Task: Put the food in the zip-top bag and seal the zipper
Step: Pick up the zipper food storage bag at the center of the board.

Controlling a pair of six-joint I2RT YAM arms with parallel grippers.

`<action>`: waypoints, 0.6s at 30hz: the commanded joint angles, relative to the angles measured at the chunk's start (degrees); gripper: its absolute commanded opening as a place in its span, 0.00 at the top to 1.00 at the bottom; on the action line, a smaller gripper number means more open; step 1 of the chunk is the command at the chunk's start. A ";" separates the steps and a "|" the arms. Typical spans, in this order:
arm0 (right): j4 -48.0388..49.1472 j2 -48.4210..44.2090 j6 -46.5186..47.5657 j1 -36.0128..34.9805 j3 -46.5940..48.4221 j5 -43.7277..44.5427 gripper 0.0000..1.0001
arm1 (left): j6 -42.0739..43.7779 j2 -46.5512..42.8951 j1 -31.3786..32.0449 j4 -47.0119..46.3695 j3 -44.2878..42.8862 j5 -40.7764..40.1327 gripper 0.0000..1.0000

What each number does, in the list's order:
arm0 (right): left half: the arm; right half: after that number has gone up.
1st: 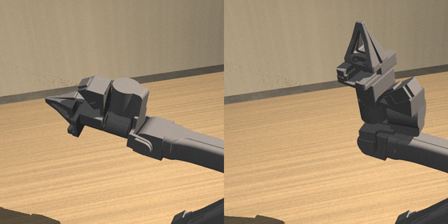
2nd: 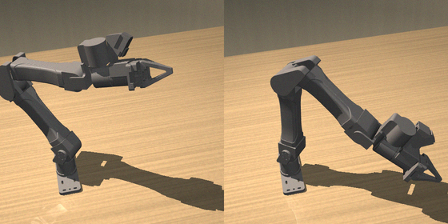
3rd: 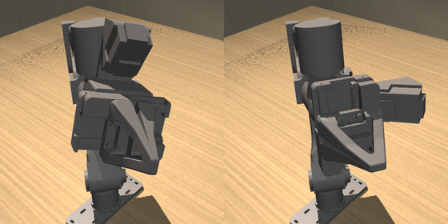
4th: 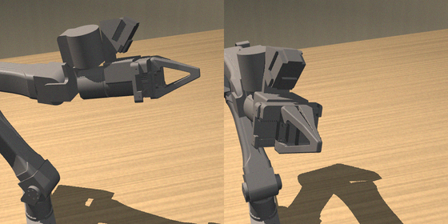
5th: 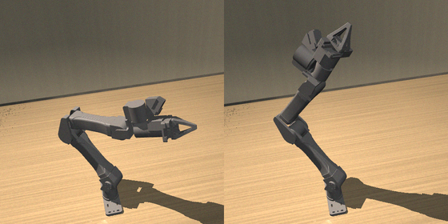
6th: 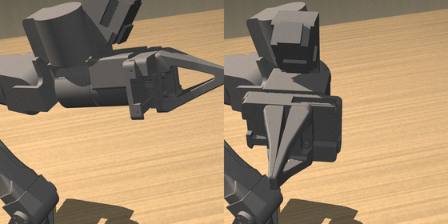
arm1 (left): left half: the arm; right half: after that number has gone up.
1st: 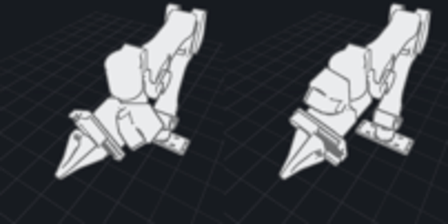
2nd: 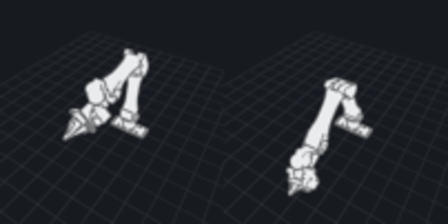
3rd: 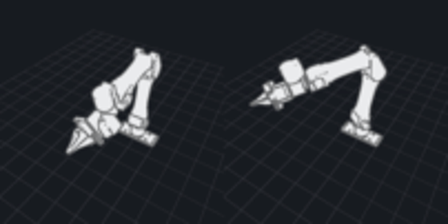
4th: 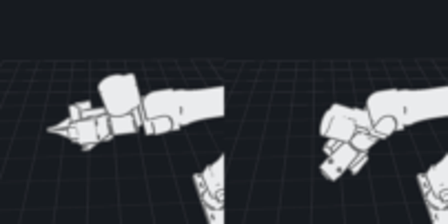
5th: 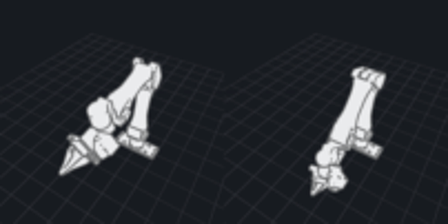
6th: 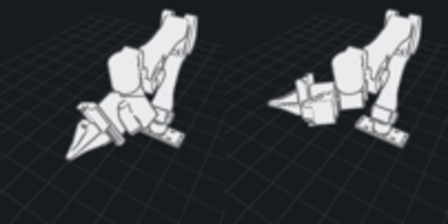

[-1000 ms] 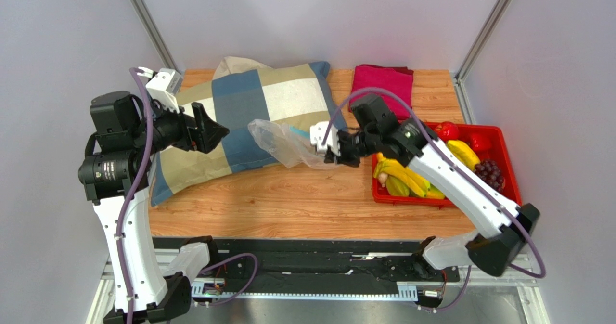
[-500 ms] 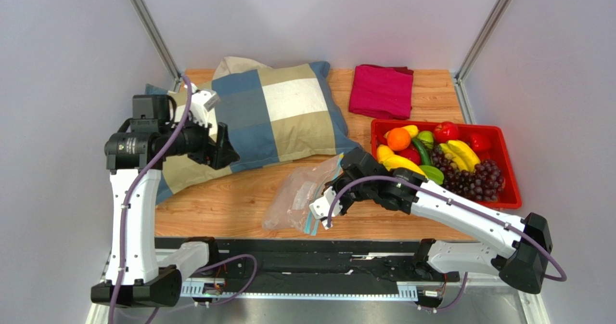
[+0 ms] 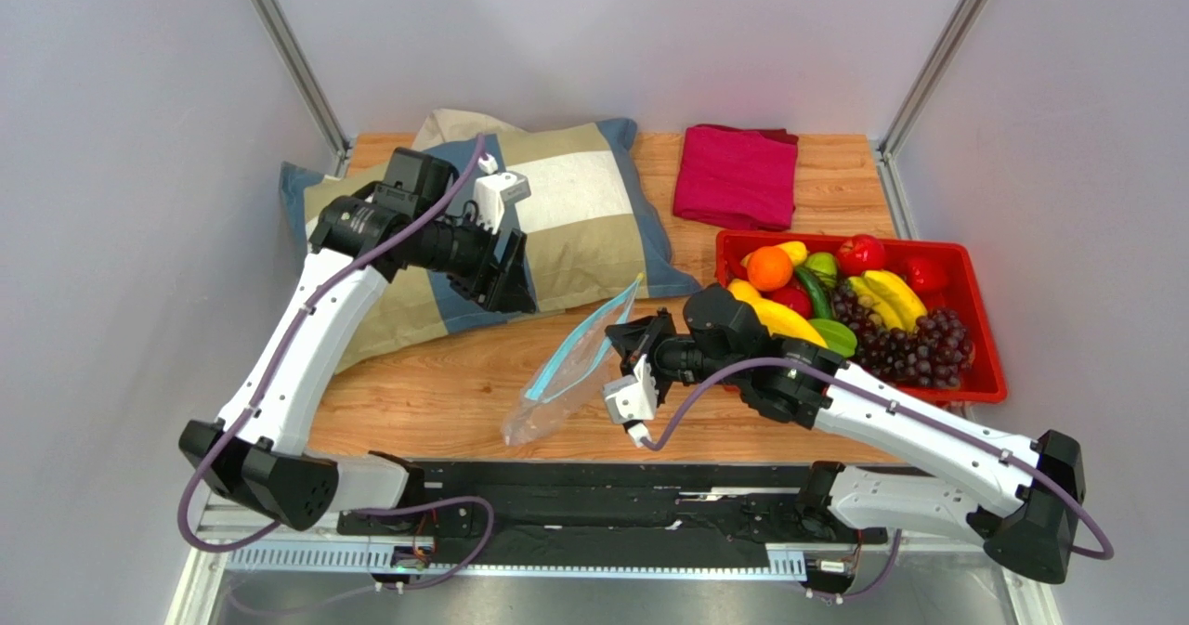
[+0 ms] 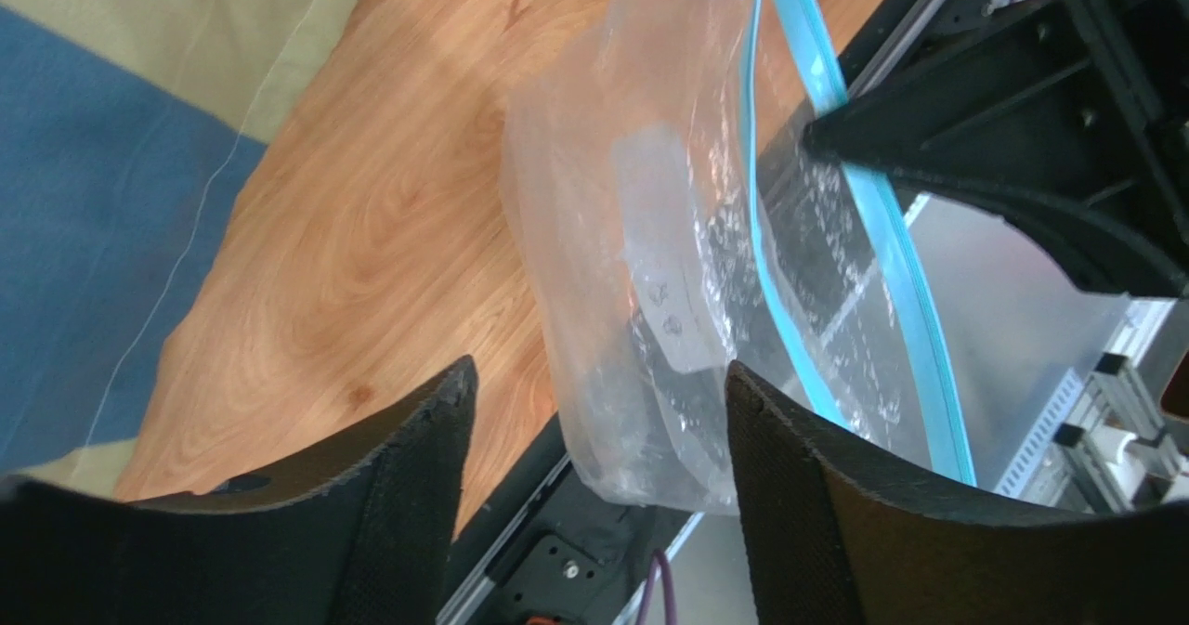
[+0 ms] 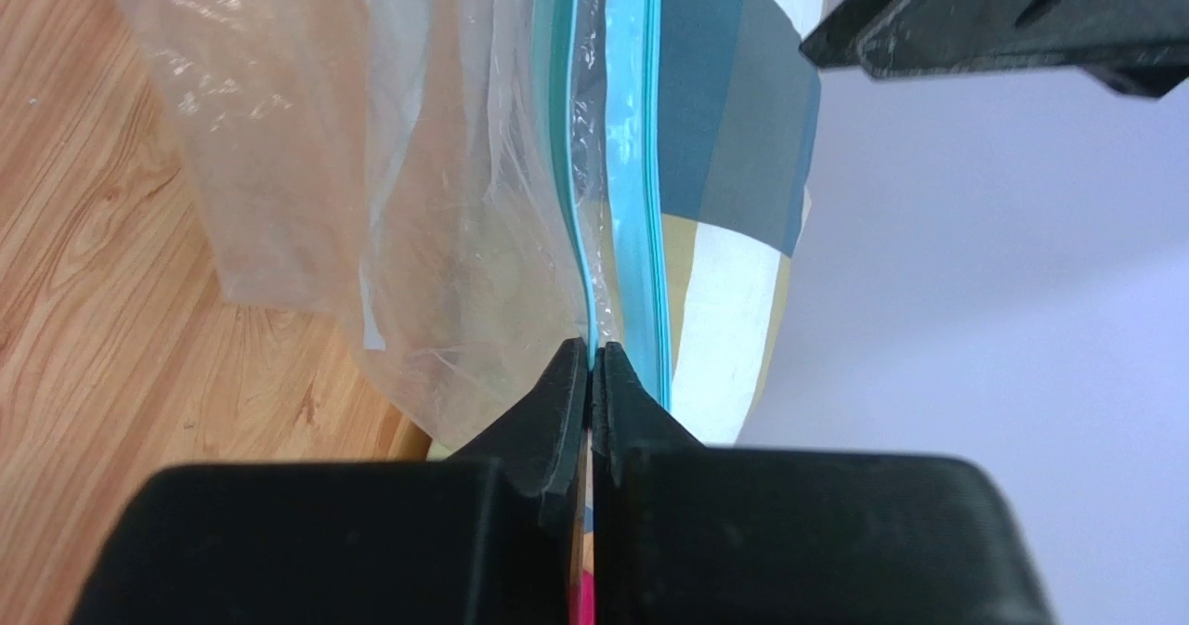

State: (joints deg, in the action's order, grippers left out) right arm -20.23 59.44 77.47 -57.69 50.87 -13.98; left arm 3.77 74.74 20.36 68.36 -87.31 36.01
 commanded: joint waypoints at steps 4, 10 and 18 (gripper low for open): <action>5.99 -1.08 0.66 -0.32 -1.57 -4.48 1.00 | -3.07 2.69 6.78 -5.25 -3.40 4.51 0.33; 8.45 -0.47 0.22 -0.32 -2.00 -5.00 1.00 | -3.42 4.89 11.10 -6.74 0.81 3.81 0.34; 9.07 -0.47 0.40 -0.49 -1.74 -6.50 1.00 | -6.14 6.12 12.95 -10.35 3.28 1.00 0.34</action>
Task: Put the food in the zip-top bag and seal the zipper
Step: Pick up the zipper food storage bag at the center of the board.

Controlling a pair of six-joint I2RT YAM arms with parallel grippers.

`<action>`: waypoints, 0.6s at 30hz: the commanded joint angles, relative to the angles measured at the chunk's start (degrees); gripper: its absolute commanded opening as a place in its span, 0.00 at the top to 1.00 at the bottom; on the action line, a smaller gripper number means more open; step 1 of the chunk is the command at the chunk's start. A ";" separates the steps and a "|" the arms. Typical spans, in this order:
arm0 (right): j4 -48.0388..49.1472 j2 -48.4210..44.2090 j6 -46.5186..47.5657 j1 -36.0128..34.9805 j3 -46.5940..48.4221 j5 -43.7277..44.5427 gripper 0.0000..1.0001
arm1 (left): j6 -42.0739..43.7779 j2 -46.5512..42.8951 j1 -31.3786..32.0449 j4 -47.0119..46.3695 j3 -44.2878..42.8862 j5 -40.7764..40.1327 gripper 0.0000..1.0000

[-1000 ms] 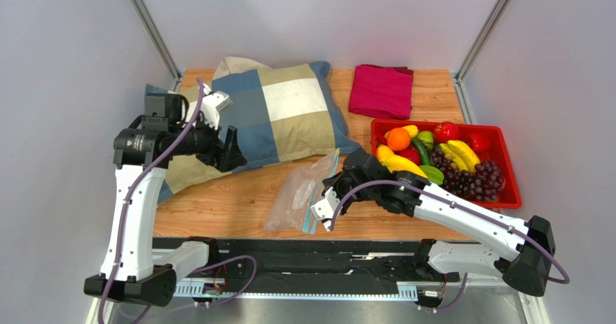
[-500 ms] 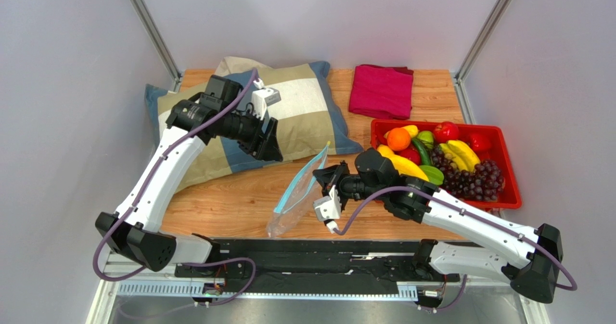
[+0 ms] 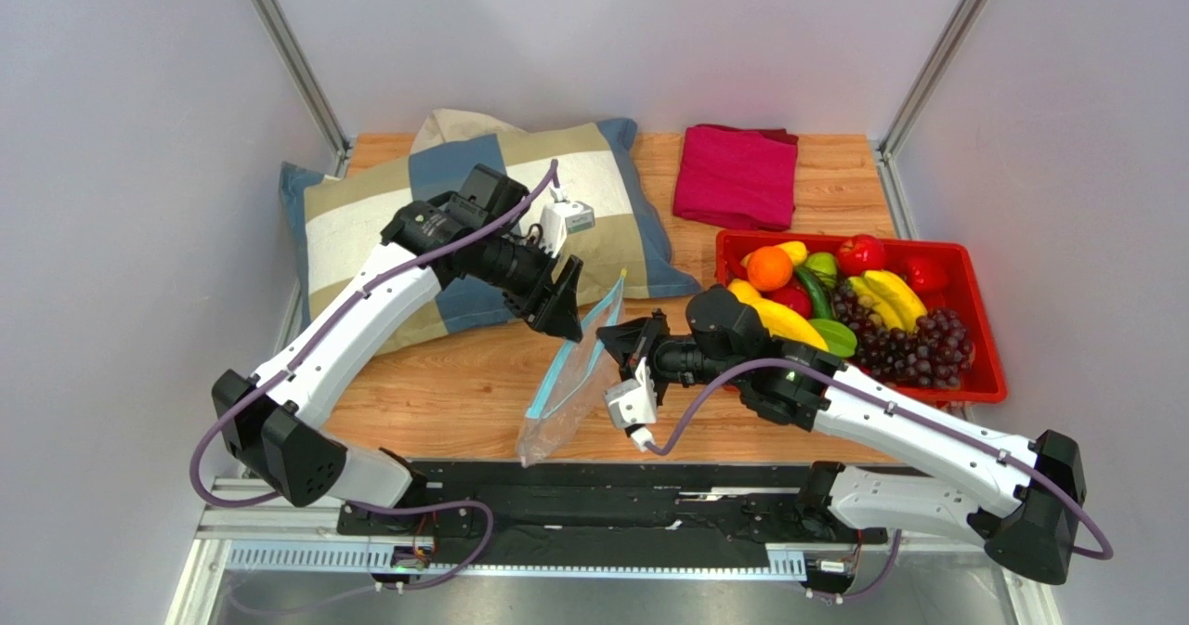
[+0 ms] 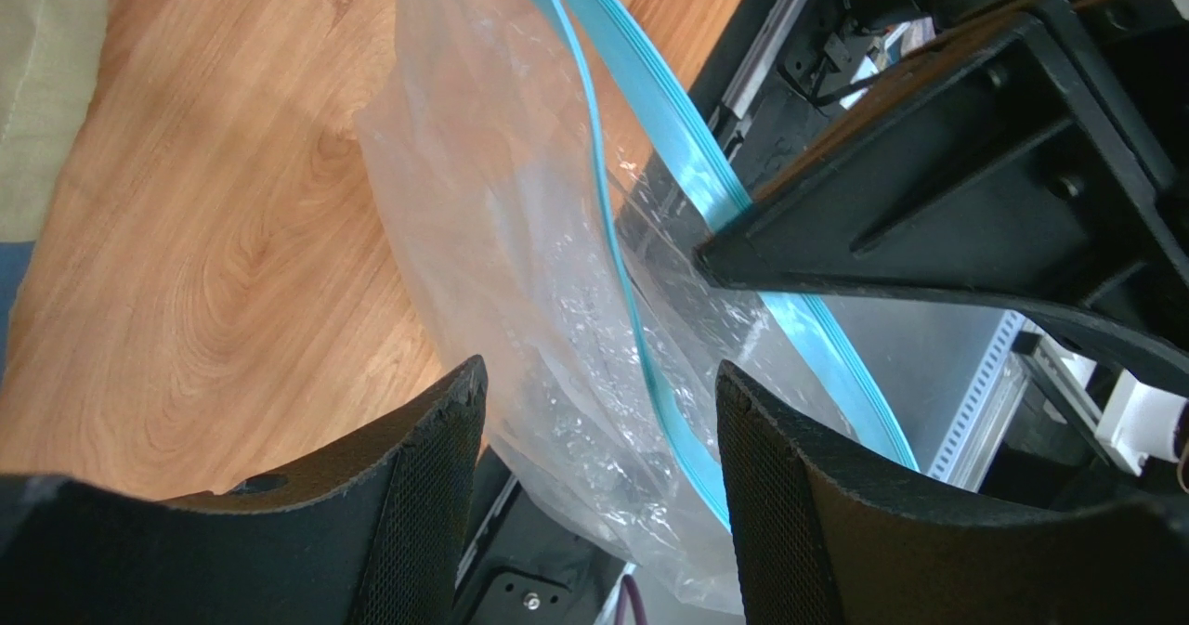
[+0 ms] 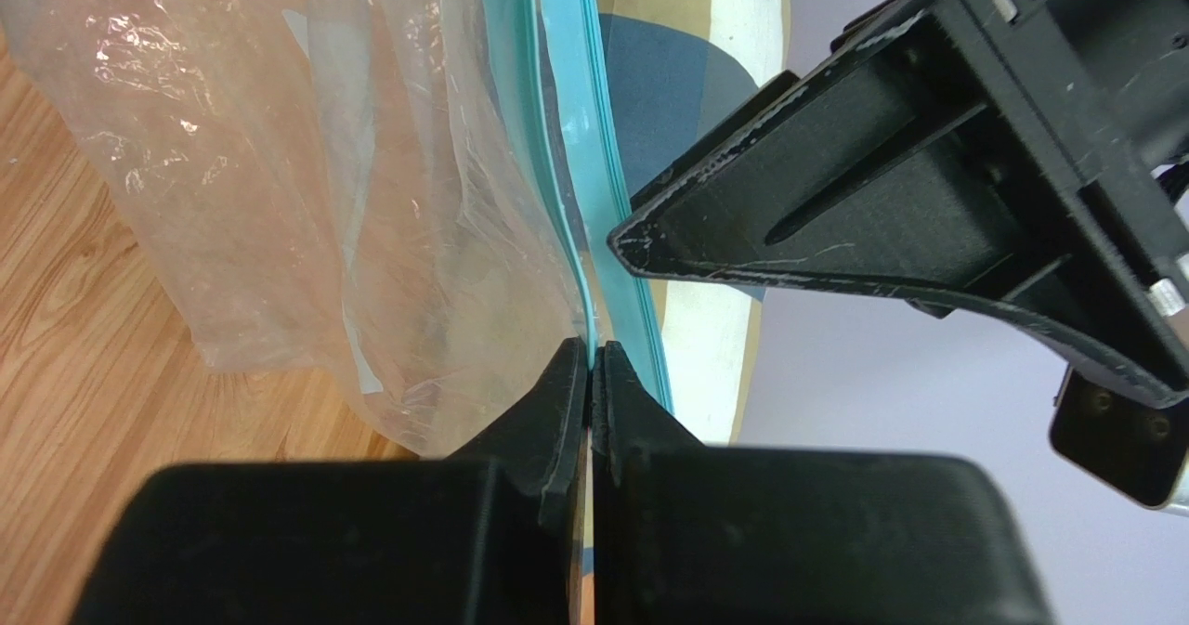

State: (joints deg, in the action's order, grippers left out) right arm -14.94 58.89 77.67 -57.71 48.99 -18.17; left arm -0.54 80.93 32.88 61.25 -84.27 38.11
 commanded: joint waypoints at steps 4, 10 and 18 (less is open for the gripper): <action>3.34 0.43 0.20 -0.82 0.40 -2.57 1.00 | -2.36 0.99 0.43 -3.86 0.25 0.12 0.45; 2.90 0.70 -1.64 -0.82 0.05 -0.99 1.00 | -3.68 1.78 0.43 -4.12 3.22 1.35 0.63; 3.51 0.08 -2.34 -0.82 -1.44 -0.81 1.00 | -5.62 -0.95 0.51 -6.67 7.10 6.63 0.66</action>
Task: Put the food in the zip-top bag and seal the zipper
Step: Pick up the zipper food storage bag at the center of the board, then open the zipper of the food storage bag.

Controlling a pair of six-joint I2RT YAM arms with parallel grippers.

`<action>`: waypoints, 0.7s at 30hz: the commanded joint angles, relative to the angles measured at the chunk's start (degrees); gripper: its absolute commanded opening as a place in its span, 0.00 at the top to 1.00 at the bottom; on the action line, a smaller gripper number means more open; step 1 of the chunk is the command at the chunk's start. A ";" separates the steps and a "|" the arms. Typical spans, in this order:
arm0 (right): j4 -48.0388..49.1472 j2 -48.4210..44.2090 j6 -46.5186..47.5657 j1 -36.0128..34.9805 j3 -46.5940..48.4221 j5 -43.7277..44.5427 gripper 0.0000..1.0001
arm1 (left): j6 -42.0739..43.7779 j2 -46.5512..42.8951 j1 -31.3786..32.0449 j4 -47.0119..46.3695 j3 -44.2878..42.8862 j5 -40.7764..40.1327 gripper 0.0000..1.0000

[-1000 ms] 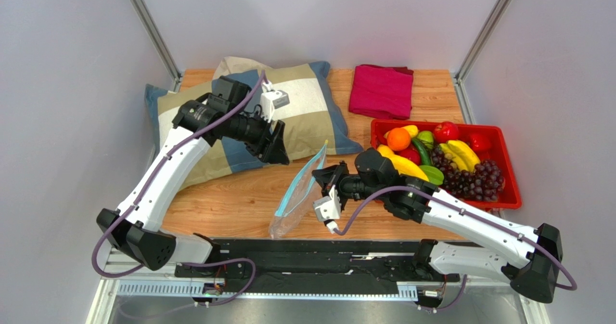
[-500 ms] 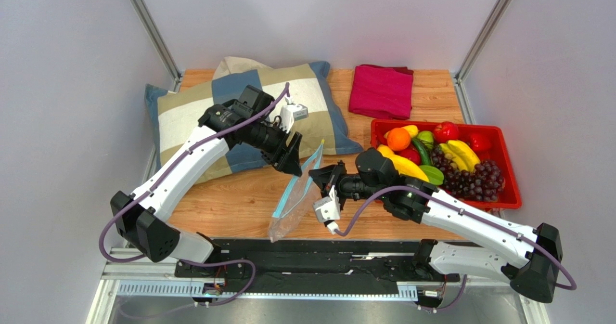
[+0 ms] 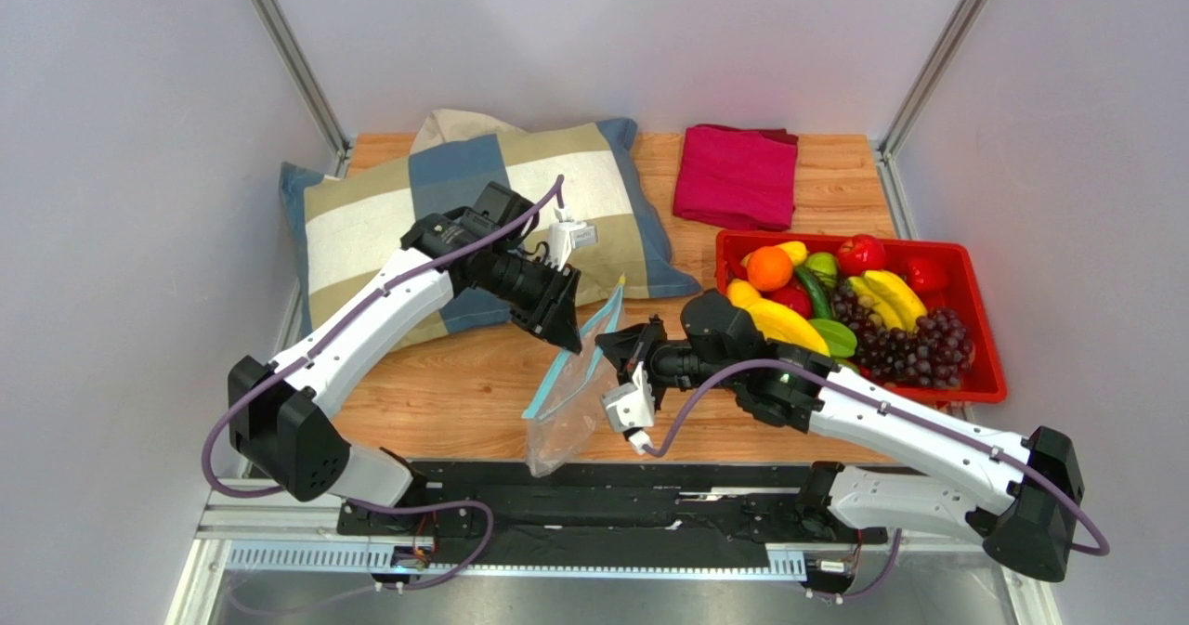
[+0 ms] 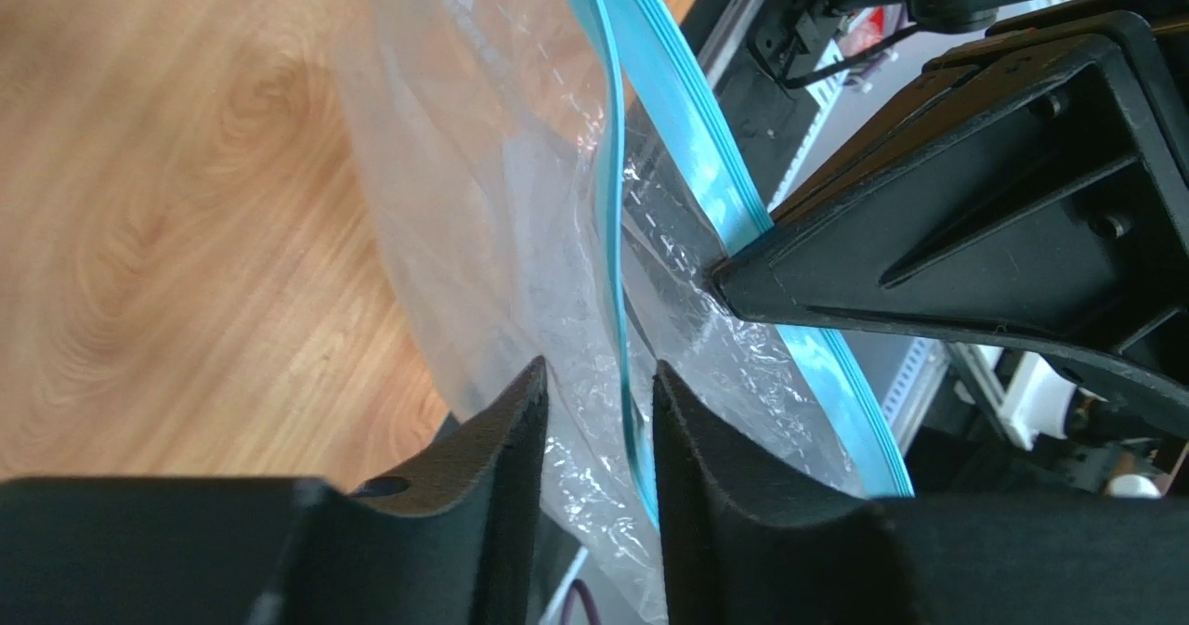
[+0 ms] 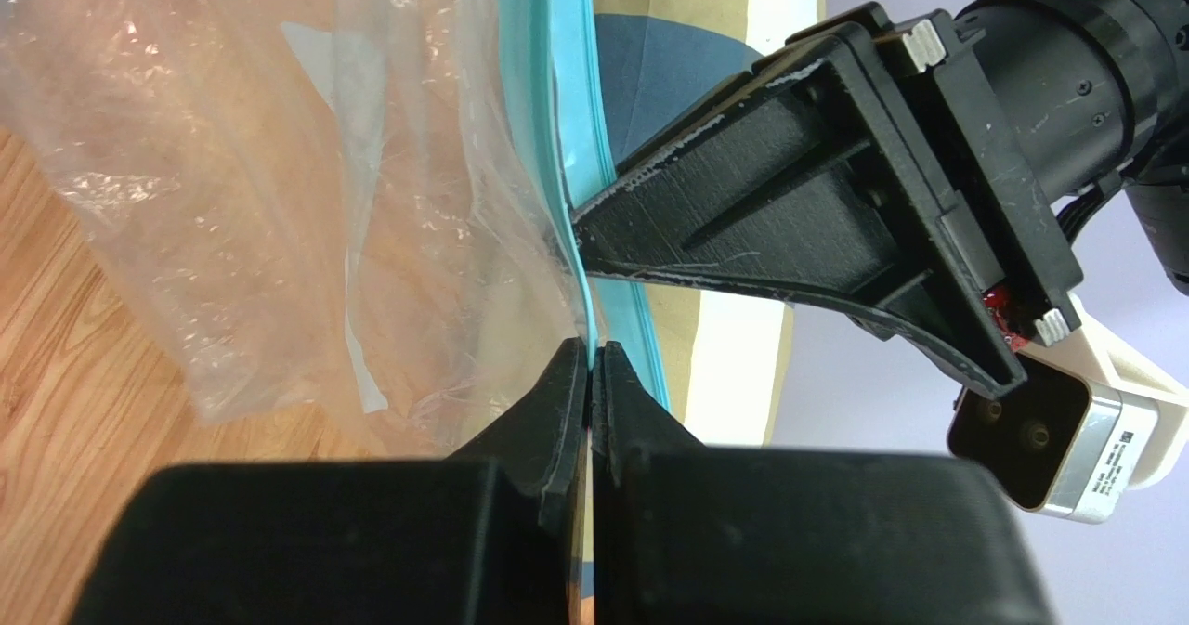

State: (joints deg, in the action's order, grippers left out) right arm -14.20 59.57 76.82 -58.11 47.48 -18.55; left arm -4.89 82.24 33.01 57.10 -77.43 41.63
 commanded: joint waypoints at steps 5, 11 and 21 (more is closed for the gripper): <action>0.85 -1.73 -3.33 -0.34 -0.02 1.40 1.00 | -0.04 -2.77 -1.36 0.28 -2.90 0.40 1.00; -6.36 -11.30 -1.76 -0.25 -8.17 3.08 1.00 | -1.53 -10.85 -10.85 1.34 -1.24 -8.21 1.00; -8.49 -14.84 1.24 0.01 -14.35 5.53 1.00 | -1.18 -16.14 -11.66 2.75 -0.71 -17.37 1.00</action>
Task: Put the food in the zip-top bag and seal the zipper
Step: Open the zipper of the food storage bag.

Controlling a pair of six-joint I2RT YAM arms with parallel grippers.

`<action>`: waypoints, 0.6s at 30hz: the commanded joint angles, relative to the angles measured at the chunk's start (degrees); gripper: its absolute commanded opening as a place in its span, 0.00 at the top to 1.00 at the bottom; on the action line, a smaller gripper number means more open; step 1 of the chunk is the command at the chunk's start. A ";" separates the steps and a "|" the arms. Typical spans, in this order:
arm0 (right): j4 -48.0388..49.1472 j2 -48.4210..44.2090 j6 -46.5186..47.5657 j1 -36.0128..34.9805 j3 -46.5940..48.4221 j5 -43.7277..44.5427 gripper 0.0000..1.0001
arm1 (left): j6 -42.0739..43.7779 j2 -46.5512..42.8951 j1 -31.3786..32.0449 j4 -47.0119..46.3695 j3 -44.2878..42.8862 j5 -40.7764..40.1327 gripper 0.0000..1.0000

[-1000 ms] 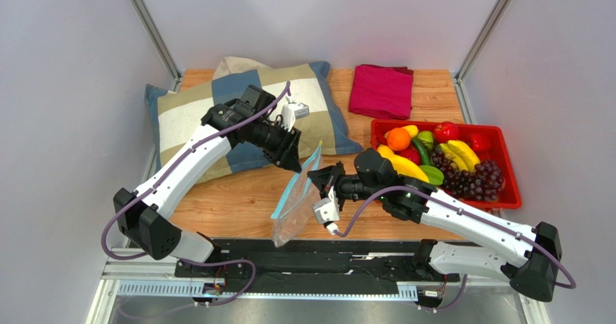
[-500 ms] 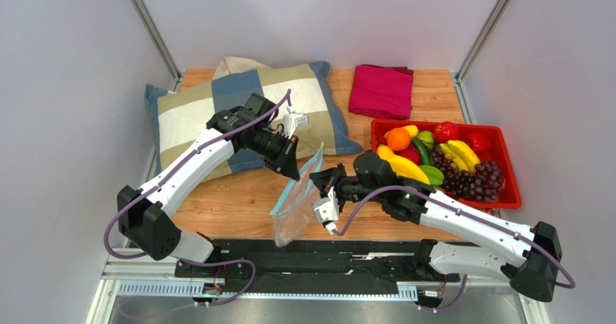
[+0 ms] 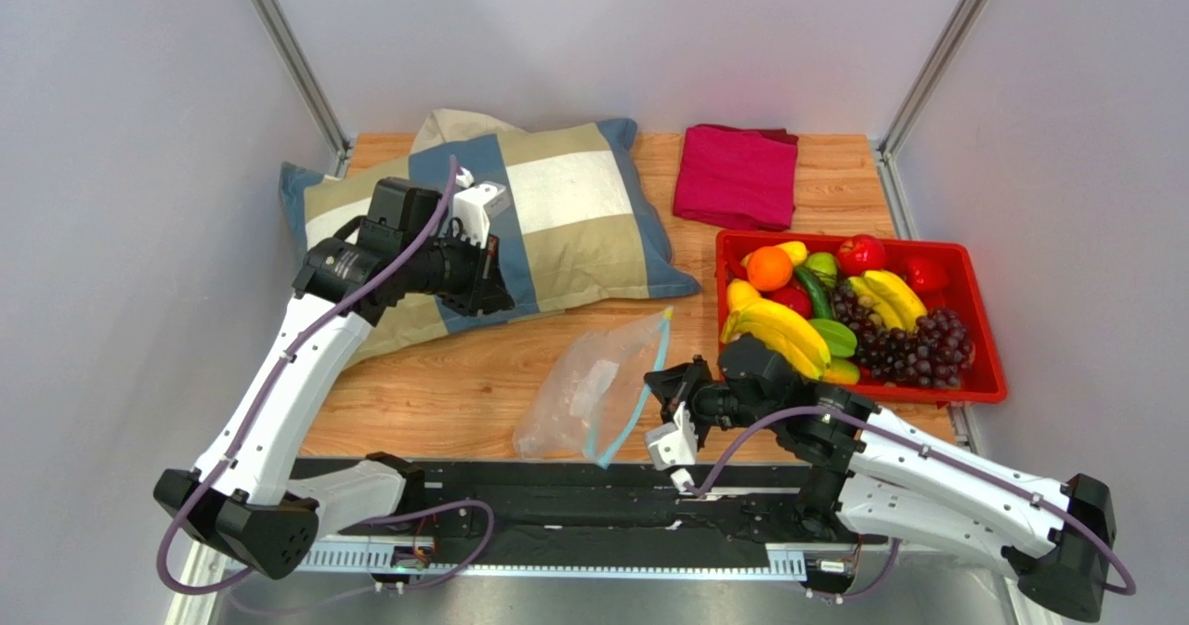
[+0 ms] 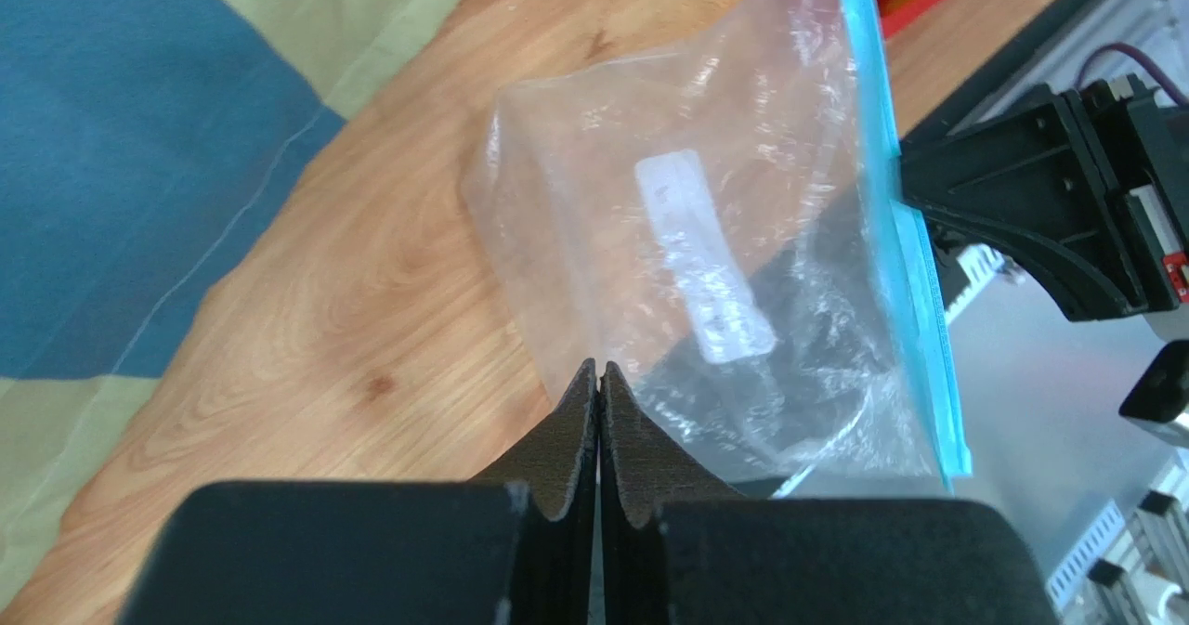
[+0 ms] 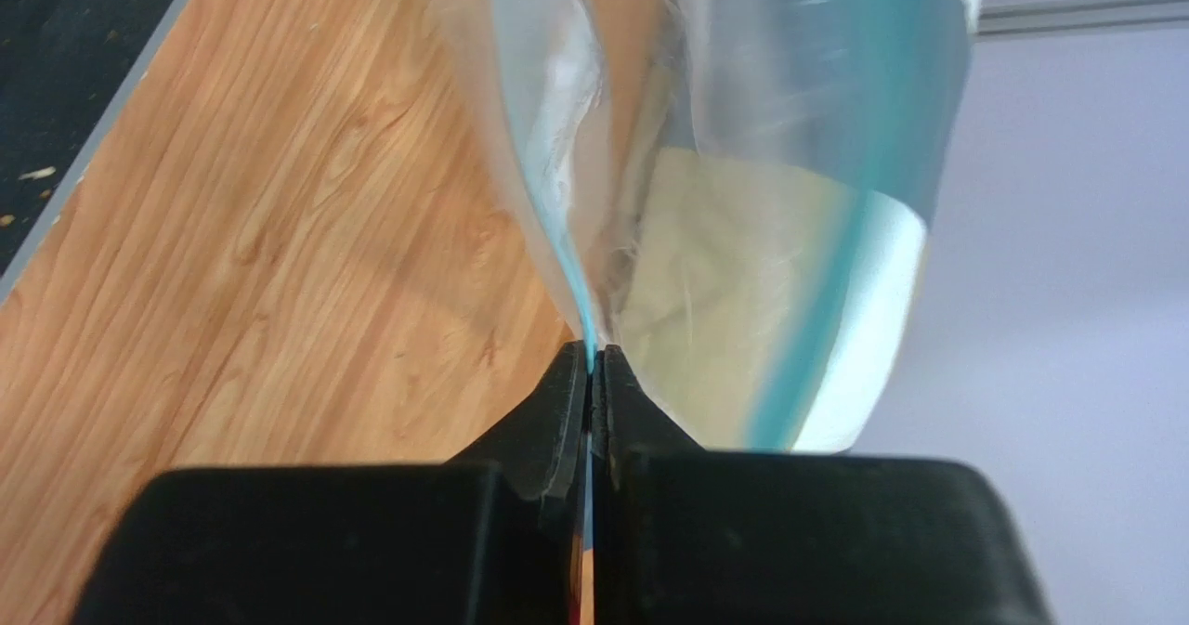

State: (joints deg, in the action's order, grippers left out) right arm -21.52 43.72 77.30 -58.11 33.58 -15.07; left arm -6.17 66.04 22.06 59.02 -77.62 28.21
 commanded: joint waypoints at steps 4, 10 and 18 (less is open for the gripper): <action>2.27 3.91 -2.76 0.01 2.44 3.82 0.90 | -3.13 0.75 -0.01 0.31 -1.12 -1.83 1.00; 2.97 2.77 -3.38 0.27 3.33 2.51 1.00 | -4.37 4.52 4.29 -0.75 -4.20 -2.10 0.96; 11.14 2.67 -5.05 0.27 4.12 -1.36 1.00 | -4.72 9.71 15.89 -2.60 -9.73 -0.26 0.66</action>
State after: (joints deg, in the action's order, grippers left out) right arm -17.74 45.84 74.17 -57.95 34.81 -14.06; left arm -9.61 74.15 34.85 58.46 -82.54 25.80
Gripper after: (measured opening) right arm 0.010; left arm 0.296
